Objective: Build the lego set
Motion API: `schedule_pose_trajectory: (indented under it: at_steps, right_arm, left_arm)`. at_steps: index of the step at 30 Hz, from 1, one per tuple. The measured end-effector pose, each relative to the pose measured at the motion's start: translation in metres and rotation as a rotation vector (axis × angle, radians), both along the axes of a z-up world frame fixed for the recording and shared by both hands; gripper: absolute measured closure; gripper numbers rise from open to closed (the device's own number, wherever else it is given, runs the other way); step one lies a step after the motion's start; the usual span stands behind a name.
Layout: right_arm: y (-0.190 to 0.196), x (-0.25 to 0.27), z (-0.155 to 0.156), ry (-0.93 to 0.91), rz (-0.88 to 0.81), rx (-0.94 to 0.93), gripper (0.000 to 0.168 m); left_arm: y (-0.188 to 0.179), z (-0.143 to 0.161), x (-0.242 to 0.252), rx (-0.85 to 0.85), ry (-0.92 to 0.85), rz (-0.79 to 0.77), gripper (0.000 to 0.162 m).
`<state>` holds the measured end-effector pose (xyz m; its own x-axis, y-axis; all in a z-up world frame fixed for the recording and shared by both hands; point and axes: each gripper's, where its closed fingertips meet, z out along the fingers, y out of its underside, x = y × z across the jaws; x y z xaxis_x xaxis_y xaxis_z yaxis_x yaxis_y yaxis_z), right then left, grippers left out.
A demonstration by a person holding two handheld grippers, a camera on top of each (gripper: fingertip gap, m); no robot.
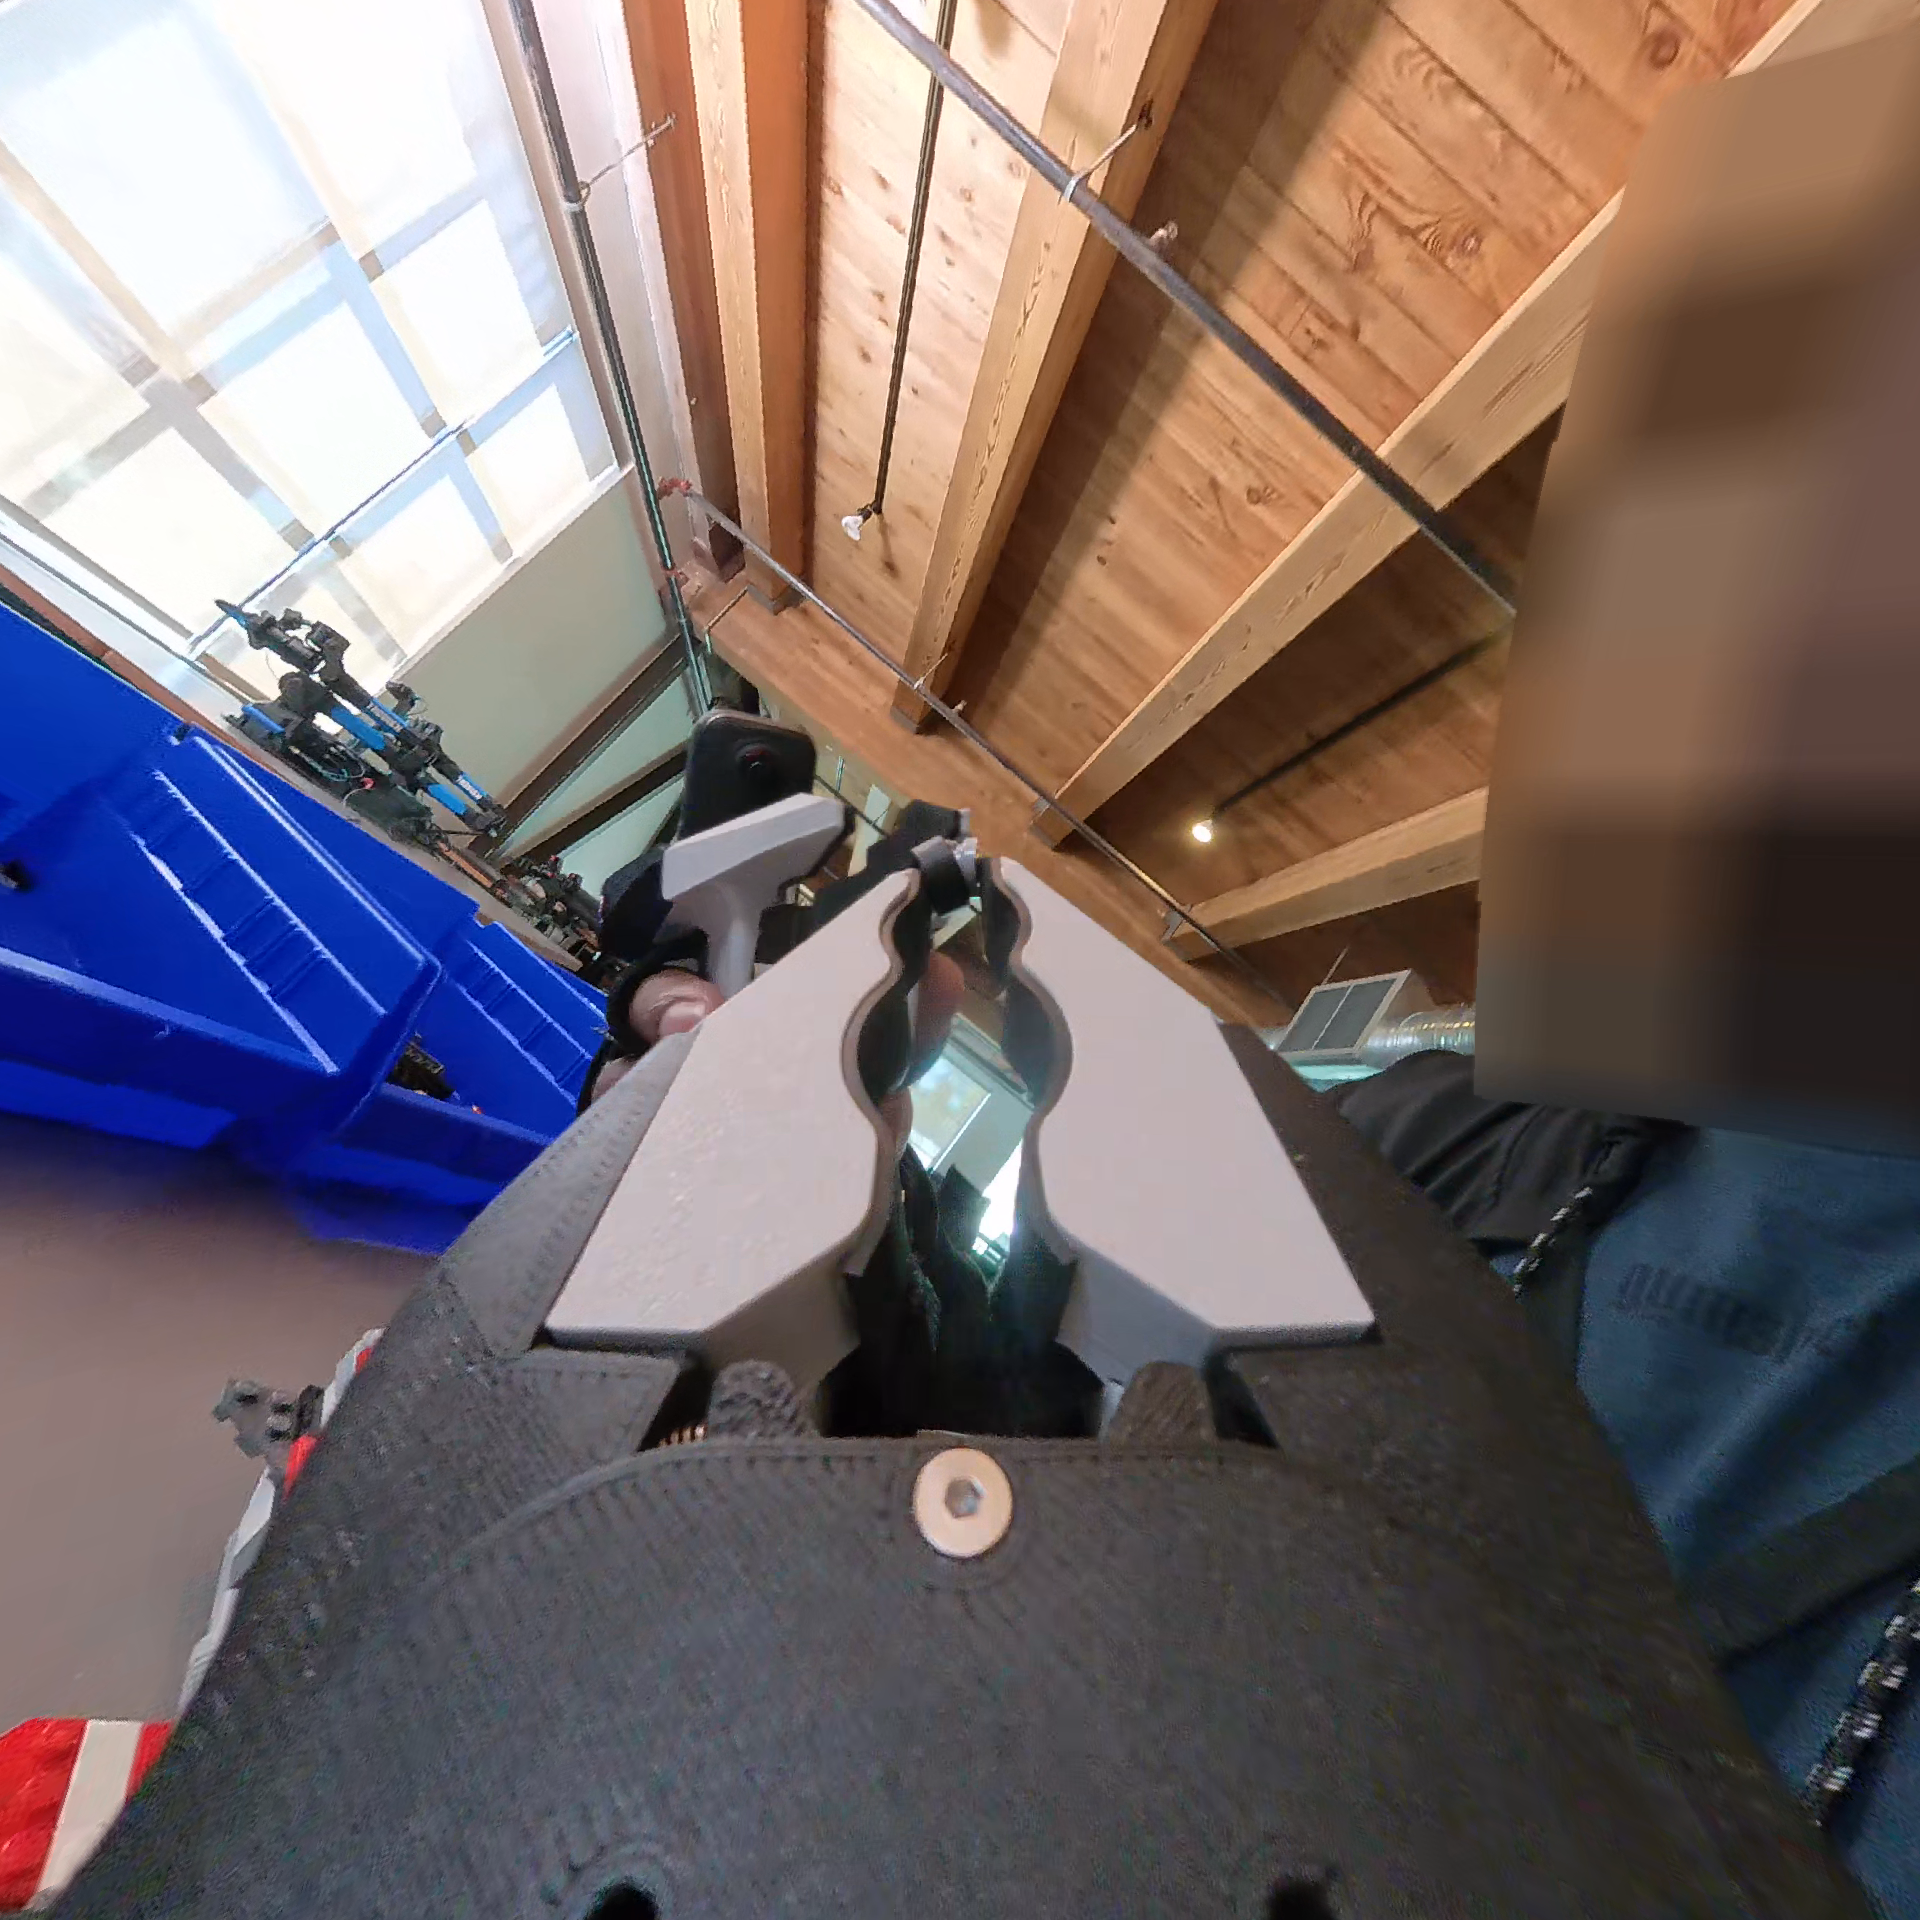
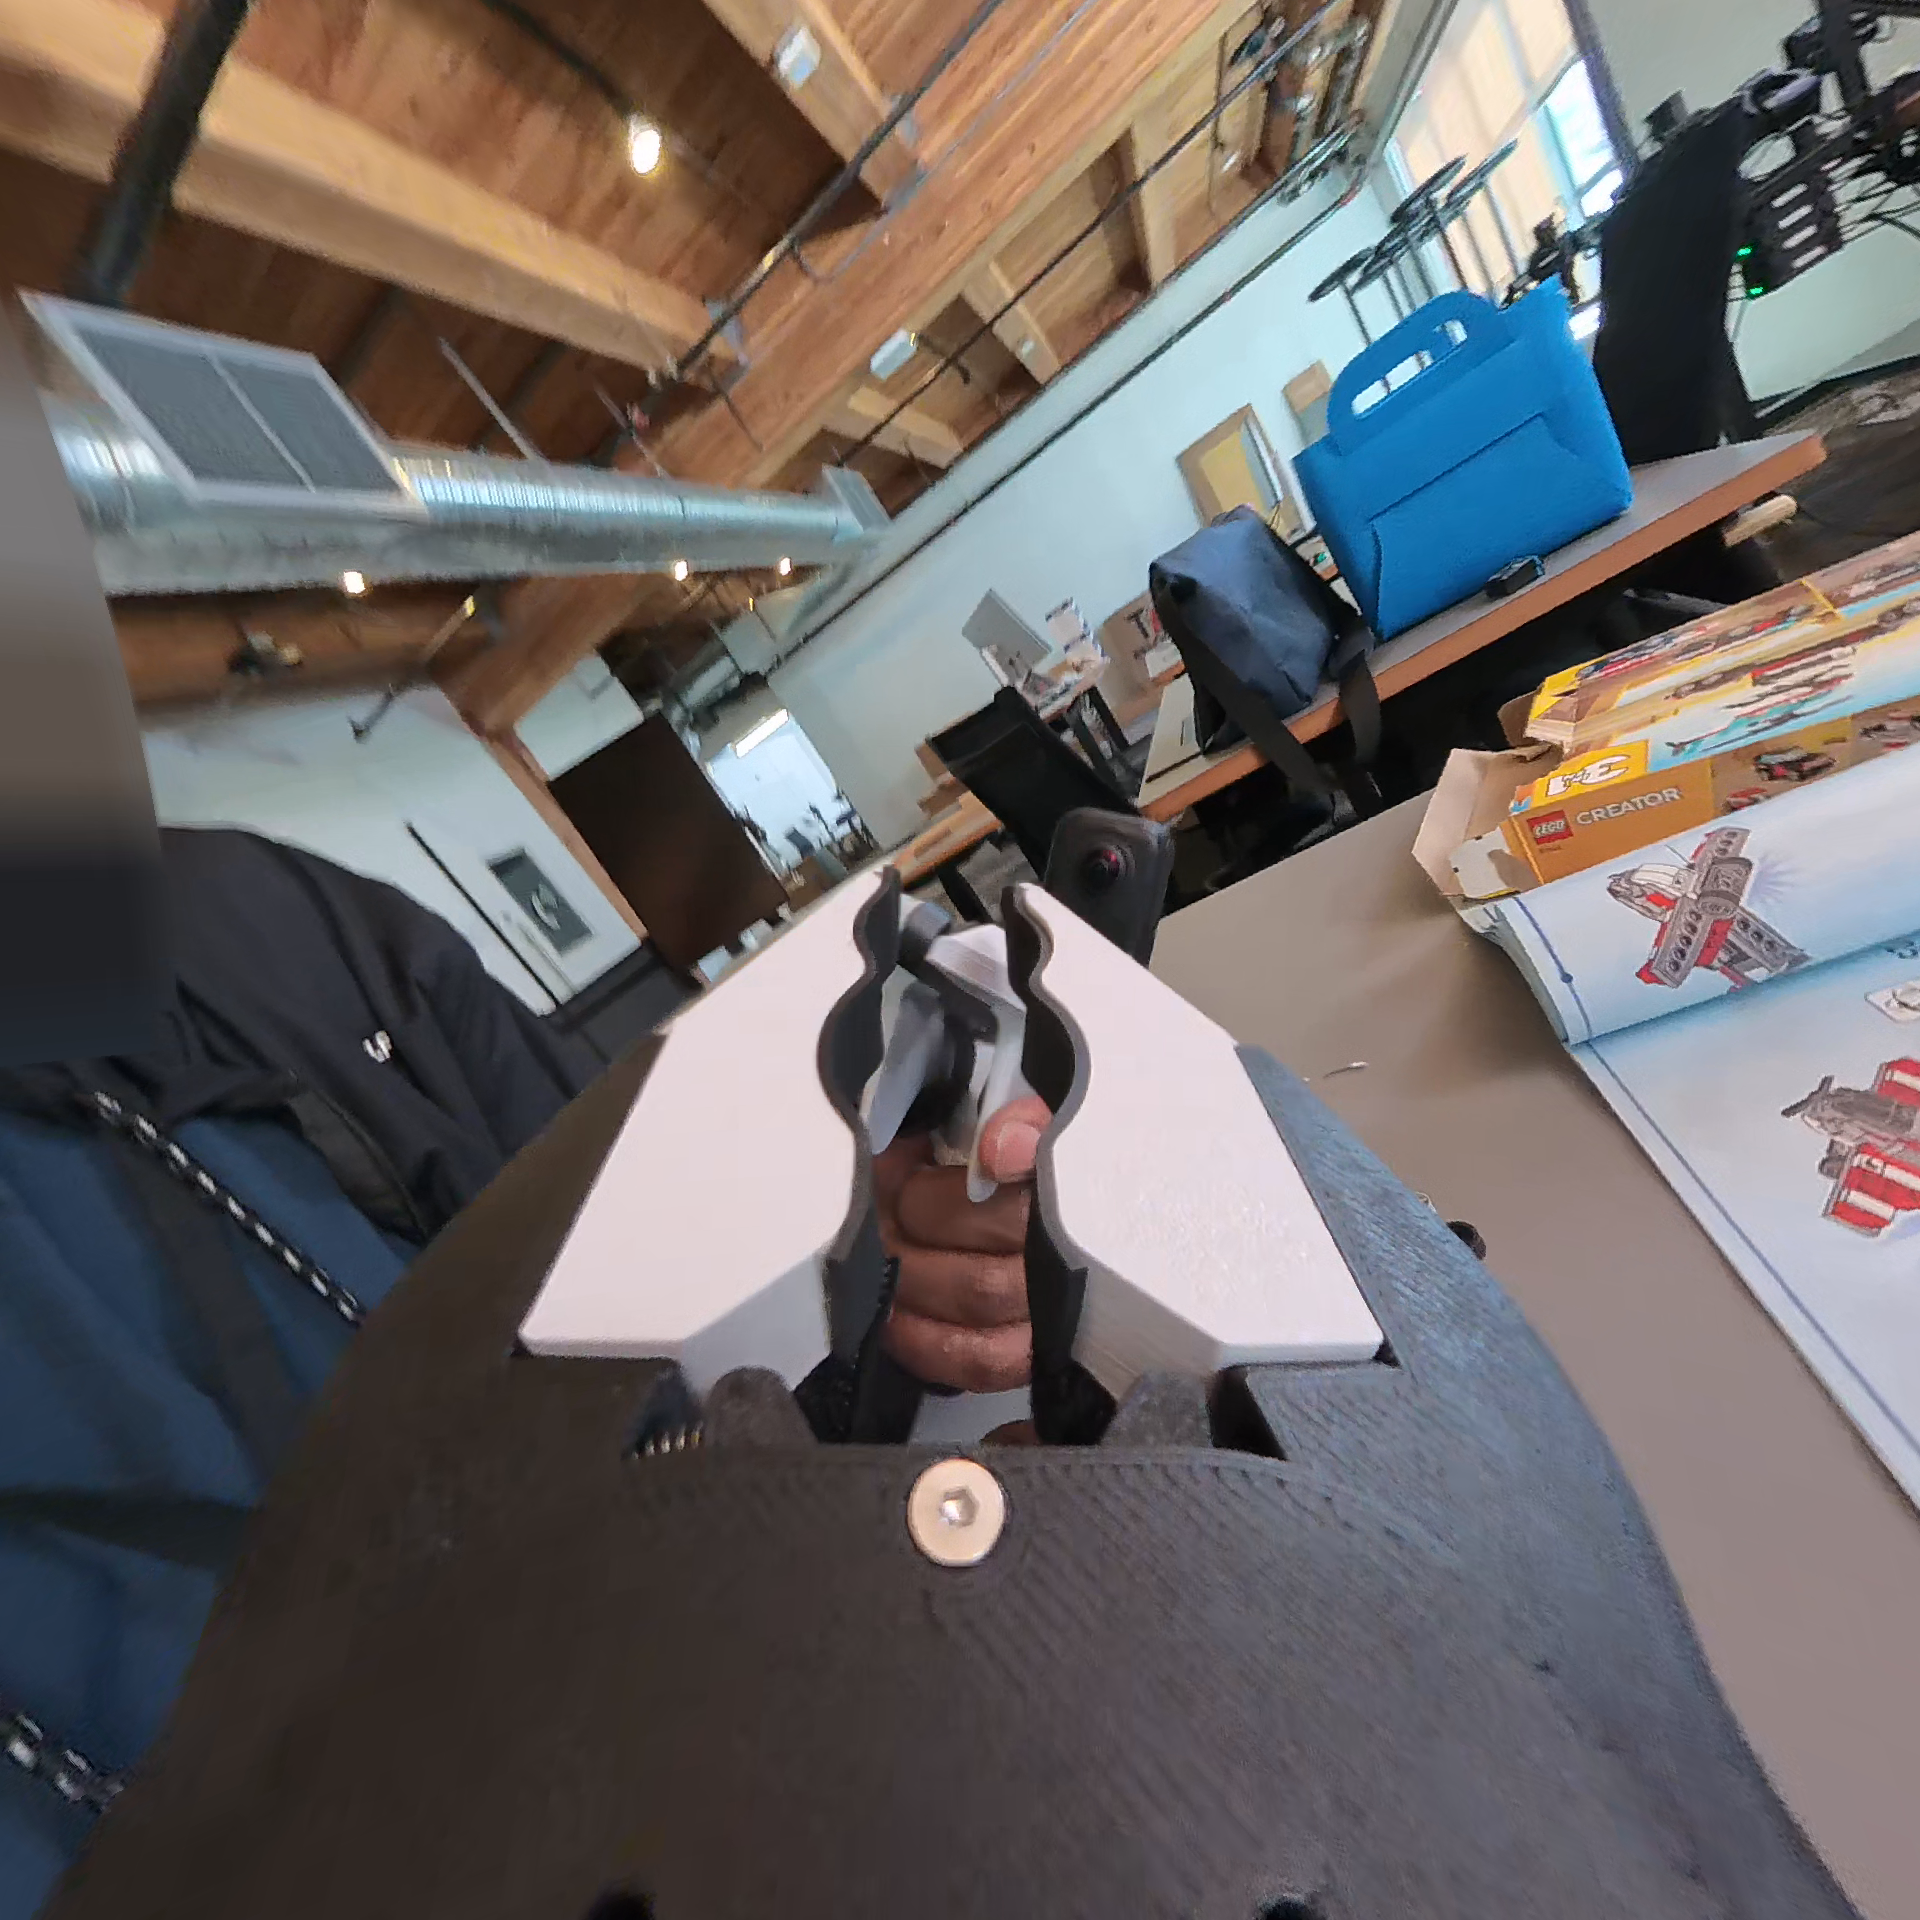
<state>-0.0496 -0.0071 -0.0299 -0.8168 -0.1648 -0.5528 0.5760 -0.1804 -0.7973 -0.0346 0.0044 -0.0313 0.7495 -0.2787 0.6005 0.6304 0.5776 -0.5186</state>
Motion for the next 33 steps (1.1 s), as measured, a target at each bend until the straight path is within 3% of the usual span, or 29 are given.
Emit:
schedule_pose_trajectory:
  at_steps: [15,26,33]
  right_arm:
    - [0.002,0.011,-0.013,-0.189,0.173,0.051,0.148]
    - [0.005,0.011,-0.015,-0.086,0.132,0.110,0.164]
    - [0.006,0.013,-0.013,-0.047,0.127,0.117,0.163]
  left_arm:
    - [0.002,-0.008,0.000,-0.221,0.135,0.100,0.153]
    - [0.002,-0.014,0.000,-0.379,0.215,0.147,0.153]
    - [0.003,-0.011,0.002,-0.376,0.236,0.158,0.153]
